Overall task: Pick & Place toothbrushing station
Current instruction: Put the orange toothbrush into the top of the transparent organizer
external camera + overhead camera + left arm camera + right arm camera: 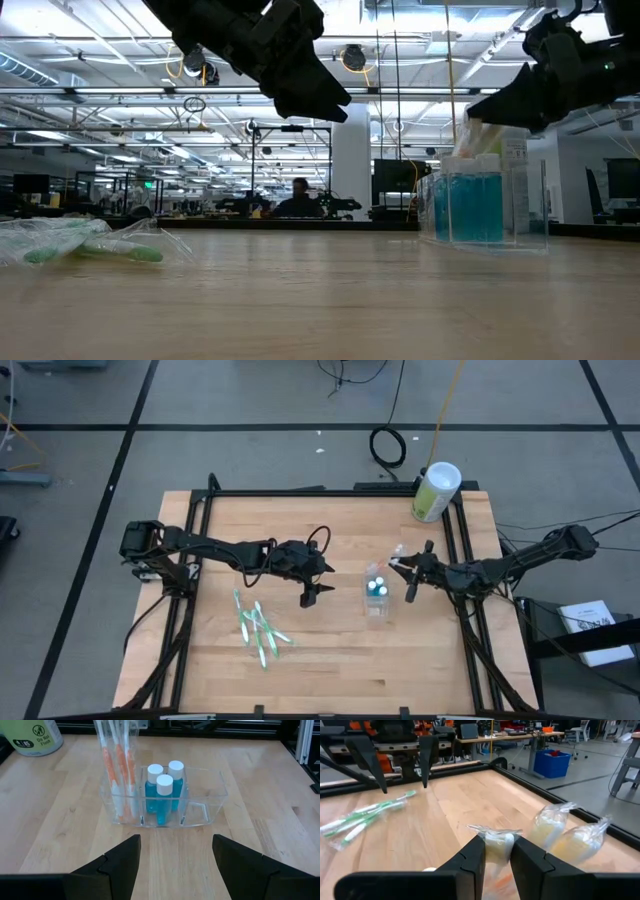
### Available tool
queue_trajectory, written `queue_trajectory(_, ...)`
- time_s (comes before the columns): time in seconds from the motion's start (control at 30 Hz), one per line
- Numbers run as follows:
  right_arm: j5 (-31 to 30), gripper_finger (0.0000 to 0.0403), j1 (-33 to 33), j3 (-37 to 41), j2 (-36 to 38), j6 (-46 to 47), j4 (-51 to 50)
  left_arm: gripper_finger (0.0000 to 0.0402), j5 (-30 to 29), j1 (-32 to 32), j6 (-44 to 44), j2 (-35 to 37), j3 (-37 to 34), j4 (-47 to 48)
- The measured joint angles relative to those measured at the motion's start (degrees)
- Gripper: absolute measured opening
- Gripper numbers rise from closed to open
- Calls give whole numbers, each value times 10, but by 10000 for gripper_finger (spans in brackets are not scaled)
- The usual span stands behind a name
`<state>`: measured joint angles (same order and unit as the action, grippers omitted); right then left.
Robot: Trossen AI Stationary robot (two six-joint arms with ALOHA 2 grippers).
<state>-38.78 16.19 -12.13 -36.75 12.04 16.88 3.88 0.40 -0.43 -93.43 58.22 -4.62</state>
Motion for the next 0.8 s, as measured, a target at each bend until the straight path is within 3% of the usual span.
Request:
queue_trajectory(0.47,1,78,0,7,1,8,52,253,0,0,0,0,0,1)
queue_trajectory(0.6,1,108,0,7,1,8,54,253,0,0,0,0,0,1)
queue_trajectory(0.8,16,185,0,7,9,8,97,253,0,0,6,0,0,1)
